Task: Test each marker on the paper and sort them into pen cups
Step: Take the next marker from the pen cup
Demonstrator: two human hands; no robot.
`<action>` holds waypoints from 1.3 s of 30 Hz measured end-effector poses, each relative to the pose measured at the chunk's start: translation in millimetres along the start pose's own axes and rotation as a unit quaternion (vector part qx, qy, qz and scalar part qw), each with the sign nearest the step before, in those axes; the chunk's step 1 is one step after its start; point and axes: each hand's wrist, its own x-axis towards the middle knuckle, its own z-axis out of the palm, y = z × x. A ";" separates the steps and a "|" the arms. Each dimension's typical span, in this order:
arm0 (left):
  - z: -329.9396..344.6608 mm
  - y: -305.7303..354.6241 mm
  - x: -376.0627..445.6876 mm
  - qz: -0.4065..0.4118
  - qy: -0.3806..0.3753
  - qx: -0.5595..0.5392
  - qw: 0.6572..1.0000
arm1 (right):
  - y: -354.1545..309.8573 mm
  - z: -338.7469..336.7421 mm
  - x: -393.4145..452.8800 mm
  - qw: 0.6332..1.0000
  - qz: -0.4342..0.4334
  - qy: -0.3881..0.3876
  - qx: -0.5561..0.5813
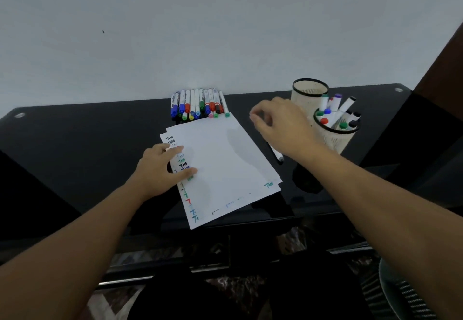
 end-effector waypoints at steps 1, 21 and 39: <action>0.9 -1.7 0.0 0.003 0.005 0.014 1.000 | -2.1 11.9 4.5 0.999 0.004 -0.031 0.008; 18.5 -20.5 0.3 0.015 0.077 -0.014 0.997 | 22.8 162.3 116.2 0.972 0.055 -0.208 -0.098; 15.9 -17.6 2.8 0.015 0.089 -0.019 0.996 | -2.2 104.9 57.5 0.988 -0.080 0.095 0.095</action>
